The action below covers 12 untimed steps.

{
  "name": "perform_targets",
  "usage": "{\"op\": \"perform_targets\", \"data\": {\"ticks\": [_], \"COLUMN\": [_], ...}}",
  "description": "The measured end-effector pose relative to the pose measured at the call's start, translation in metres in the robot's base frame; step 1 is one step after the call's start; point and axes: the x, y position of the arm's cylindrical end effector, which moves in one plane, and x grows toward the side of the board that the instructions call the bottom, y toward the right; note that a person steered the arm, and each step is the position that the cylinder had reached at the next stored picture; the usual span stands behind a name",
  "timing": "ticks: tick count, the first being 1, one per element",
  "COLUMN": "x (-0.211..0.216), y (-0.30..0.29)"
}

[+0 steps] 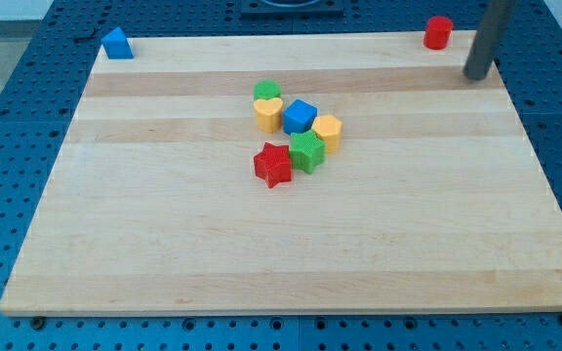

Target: Push the red circle to the green circle

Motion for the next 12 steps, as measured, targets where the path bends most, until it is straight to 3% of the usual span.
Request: {"op": "perform_targets", "data": {"ticks": [2, 4, 7, 9, 10, 12], "x": [-0.065, -0.093, -0.092, -0.064, -0.06, -0.092], "y": [0.074, 0.069, -0.066, -0.2, -0.212, -0.196]}}
